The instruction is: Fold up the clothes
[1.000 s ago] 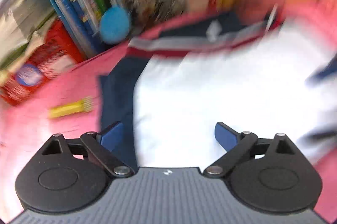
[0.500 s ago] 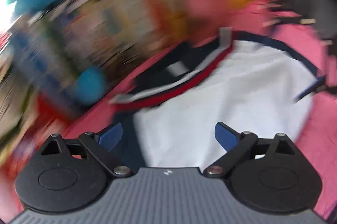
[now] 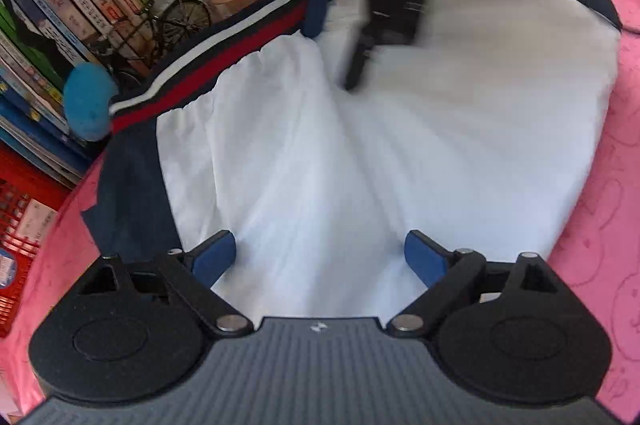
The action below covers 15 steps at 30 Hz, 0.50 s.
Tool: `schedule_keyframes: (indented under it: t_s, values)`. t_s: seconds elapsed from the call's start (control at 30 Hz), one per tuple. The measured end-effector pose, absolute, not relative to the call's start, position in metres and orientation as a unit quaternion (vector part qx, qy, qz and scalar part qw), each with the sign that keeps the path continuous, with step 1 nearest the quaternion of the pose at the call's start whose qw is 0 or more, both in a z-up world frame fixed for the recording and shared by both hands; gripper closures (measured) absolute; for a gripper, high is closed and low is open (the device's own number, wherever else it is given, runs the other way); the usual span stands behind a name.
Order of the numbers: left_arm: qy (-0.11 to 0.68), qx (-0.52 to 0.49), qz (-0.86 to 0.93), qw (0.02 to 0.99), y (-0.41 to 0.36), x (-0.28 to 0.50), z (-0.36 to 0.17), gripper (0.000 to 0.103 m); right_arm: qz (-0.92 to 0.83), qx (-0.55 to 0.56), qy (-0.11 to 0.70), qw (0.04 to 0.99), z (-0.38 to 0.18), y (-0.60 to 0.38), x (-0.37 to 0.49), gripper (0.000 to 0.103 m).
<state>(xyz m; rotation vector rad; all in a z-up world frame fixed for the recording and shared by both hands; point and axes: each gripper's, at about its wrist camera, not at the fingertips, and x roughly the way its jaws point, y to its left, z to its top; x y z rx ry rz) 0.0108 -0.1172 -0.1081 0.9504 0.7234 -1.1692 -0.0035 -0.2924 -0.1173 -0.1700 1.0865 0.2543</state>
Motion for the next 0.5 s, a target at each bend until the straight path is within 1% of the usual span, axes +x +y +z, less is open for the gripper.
schedule_keyframes:
  t_s: [0.03, 0.1, 0.13, 0.2, 0.3, 0.4, 0.5]
  values:
    - [0.319, 0.417, -0.519, 0.674, -0.121, 0.014, -0.105, 0.01, 0.1, -0.075, 0.507, 0.853, -0.114, -0.297, -0.003, 0.032]
    - [0.315, 0.408, -0.52, 0.681, -0.13, 0.022, -0.099, 0.01, 0.091, -0.096, 0.478, 0.868, -0.104, -0.284, -0.015, 0.008]
    - [0.312, 0.404, -0.52, 0.685, -0.134, 0.025, -0.096, 0.01, 0.098, -0.109, 0.46, 0.876, -0.098, -0.277, -0.025, 0.007]
    - [0.308, 0.395, -0.52, 0.692, -0.143, 0.033, -0.09, 0.008, 0.155, -0.109, 0.45, 0.873, -0.091, -0.26, -0.042, 0.008]
    - [0.301, 0.381, -0.52, 0.702, -0.156, 0.043, -0.08, 0.007, 0.189, -0.131, 0.459, 0.858, -0.101, -0.24, -0.061, 0.008]
    - [0.309, 0.405, -0.502, 0.699, -0.144, 0.05, -0.096, 0.007, 0.182, -0.155, 0.487, 0.84, -0.123, -0.233, -0.085, 0.008]
    - [0.323, 0.421, -0.484, 0.696, -0.127, 0.058, -0.107, 0.005, 0.131, -0.098, 0.5, 0.85, -0.135, -0.264, -0.131, 0.006]
